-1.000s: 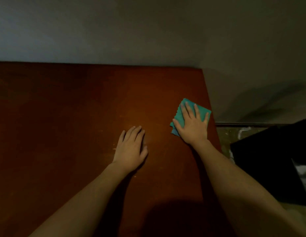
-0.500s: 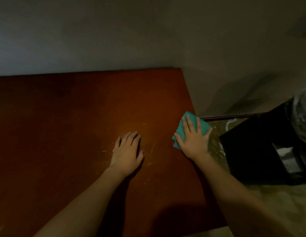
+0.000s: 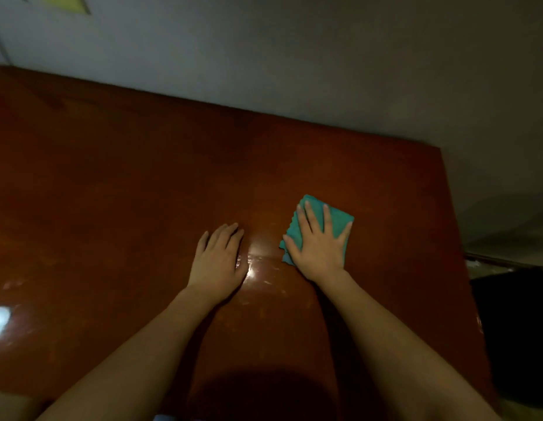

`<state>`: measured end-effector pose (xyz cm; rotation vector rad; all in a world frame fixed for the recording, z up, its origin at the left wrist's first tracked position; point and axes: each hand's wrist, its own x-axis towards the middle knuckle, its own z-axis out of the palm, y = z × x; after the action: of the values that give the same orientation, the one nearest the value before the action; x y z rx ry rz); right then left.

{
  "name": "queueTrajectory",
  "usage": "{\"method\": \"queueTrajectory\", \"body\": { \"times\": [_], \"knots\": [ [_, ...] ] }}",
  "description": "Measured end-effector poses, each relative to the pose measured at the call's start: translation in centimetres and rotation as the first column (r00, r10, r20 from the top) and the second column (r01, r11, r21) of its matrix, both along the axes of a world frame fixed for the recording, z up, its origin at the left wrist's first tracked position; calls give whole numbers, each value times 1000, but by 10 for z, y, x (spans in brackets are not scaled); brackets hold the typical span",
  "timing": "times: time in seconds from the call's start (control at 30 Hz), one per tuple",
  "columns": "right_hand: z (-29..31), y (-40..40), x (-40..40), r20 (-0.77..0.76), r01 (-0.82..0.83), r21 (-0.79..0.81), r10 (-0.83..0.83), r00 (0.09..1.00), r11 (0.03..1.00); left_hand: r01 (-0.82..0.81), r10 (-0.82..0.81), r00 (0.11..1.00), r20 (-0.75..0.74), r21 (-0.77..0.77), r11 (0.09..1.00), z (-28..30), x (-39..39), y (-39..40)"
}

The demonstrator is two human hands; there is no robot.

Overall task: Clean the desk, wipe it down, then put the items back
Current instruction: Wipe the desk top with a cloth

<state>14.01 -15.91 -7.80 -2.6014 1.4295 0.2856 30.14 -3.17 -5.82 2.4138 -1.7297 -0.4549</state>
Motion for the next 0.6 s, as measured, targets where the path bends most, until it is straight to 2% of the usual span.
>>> {"method": "queueTrajectory", "body": {
  "times": [0.3, 0.6],
  "knots": [
    [4, 55, 212, 16, -267, 10, 267, 964, 964, -320, 320, 947, -1, -23, 947, 1, 179, 93],
    [9, 122, 429, -11, -475, -14, 475, 880, 880, -502, 501, 865, -31, -18, 865, 4, 346, 190]
  ]
}}
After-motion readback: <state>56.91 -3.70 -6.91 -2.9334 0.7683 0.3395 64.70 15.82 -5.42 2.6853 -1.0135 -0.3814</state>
